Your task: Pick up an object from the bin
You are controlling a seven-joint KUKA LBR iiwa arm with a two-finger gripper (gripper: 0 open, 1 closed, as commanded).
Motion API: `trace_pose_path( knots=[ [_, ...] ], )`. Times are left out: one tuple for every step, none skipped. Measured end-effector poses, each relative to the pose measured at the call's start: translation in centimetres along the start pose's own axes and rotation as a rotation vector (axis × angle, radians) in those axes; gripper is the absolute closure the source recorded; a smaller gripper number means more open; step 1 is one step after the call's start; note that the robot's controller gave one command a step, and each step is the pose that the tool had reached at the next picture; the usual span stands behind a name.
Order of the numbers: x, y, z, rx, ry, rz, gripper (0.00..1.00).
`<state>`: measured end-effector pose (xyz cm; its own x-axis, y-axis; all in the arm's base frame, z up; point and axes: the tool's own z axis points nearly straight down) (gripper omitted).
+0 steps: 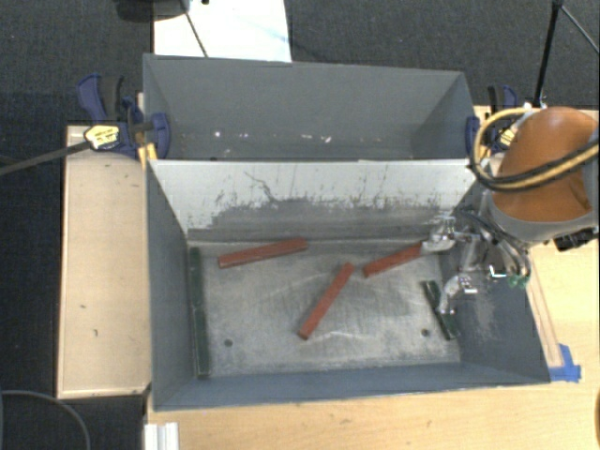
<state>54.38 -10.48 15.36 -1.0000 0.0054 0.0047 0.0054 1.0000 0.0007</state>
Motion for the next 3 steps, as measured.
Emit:
trace_pose_path(
  knots=[
    [-0.2, 0.0, -0.4, 0.001, -0.008, -0.003, 0.0],
    [-2.3, 3.6, 5.6, 0.002, -0.014, -0.057, 0.0],
    [-3.1, 4.4, 6.9, 0.0, -0.005, -0.119, 0.0]
  ],
)
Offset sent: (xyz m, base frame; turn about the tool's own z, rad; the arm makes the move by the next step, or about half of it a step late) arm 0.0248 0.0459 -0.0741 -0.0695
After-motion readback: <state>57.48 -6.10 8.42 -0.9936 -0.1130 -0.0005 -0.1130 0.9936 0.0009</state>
